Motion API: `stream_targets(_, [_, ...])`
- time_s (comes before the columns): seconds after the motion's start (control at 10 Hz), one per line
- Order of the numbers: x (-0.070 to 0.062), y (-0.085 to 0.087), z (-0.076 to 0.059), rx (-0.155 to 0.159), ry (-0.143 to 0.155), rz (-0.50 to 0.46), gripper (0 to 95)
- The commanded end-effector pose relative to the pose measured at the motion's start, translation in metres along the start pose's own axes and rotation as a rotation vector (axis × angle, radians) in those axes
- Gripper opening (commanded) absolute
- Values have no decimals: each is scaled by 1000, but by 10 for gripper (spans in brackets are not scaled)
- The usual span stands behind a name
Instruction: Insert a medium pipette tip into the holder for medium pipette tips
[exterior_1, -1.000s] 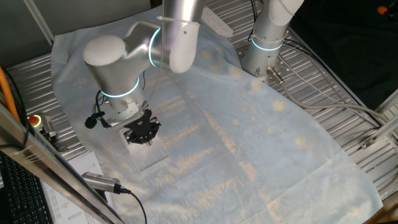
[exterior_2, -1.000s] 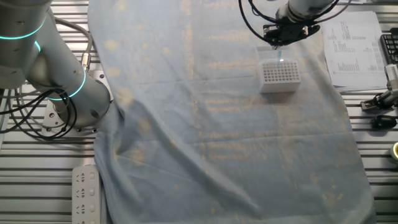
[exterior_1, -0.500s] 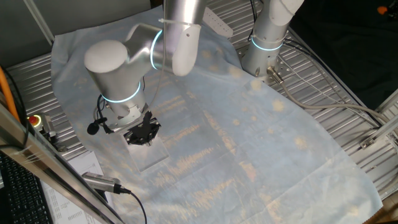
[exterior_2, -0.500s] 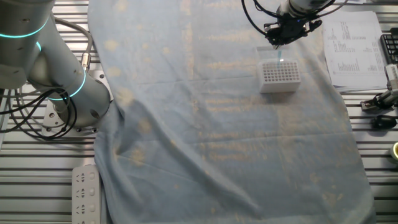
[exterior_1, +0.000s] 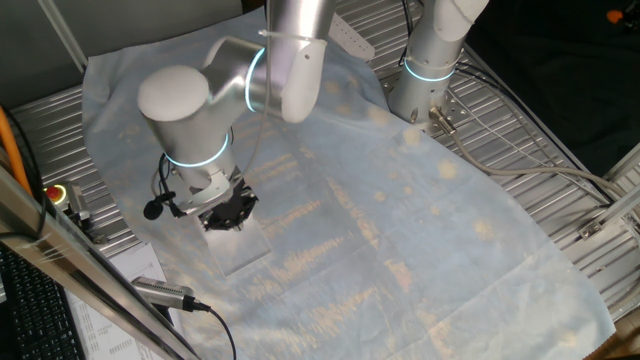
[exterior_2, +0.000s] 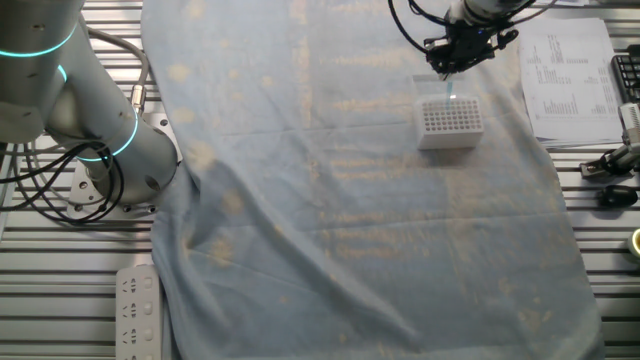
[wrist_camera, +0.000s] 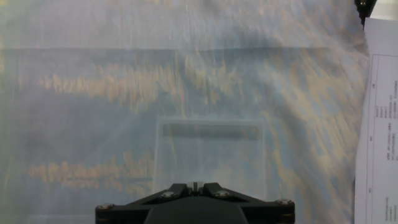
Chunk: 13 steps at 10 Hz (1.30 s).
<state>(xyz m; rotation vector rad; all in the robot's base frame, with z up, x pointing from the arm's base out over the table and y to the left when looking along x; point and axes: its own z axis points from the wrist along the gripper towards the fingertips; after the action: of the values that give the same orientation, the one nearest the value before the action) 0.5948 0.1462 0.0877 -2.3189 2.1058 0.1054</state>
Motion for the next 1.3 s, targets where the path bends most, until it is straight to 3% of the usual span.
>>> stream_targets(0.1, [2, 1, -1, 1, 8, -3, 0])
stream_targets(0.9, [16, -1, -8, 15, 6, 12, 0])
stream_targets(1.1, [24, -1, -12, 16, -3, 138, 0])
stream_targets(1.2, [29, -1, -15, 16, 8, 211, 0])
stream_targets(1.3, [39, -1, -20, 17, 34, 368, 0])
